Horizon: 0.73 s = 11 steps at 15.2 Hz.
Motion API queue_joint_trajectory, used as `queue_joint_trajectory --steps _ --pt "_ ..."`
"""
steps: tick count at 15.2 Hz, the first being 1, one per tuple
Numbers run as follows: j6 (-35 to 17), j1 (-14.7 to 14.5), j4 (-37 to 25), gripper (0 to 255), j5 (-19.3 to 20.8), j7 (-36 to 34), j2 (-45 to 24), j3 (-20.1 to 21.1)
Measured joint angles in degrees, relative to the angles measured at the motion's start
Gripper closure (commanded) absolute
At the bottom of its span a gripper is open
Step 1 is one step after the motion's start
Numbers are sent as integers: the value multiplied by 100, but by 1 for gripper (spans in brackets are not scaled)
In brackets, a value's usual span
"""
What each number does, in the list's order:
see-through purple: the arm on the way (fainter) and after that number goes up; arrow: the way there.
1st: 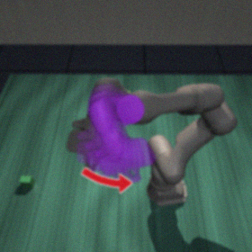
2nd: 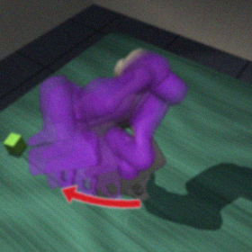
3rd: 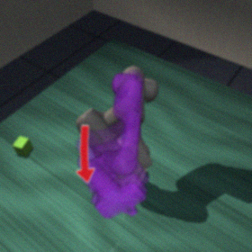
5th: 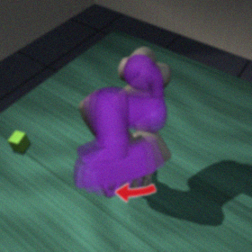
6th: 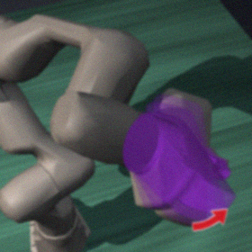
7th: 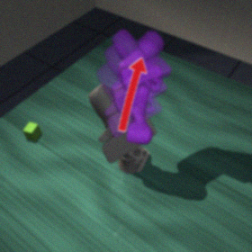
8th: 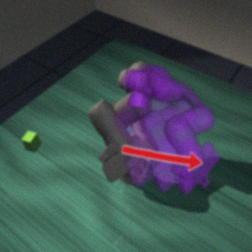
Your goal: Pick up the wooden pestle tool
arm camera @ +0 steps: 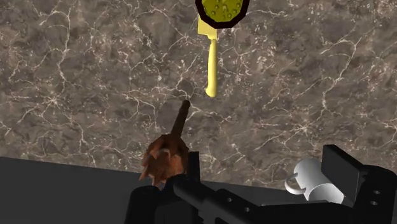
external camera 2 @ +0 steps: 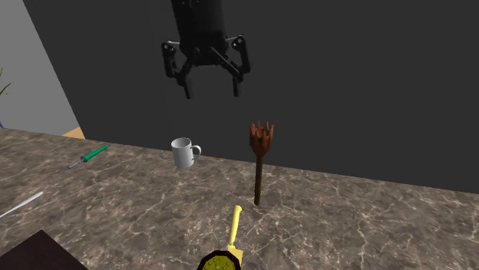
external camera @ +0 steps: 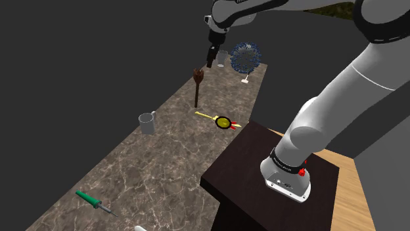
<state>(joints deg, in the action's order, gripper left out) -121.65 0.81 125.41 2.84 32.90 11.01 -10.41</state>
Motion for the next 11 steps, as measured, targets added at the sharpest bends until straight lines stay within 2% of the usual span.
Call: queue_joint_trajectory --steps 4,11 --pt "-352 24 -483 0 -144 495 -827 -138" --pt "-696 200 -1753 0 -522 1338 -2439 -190"
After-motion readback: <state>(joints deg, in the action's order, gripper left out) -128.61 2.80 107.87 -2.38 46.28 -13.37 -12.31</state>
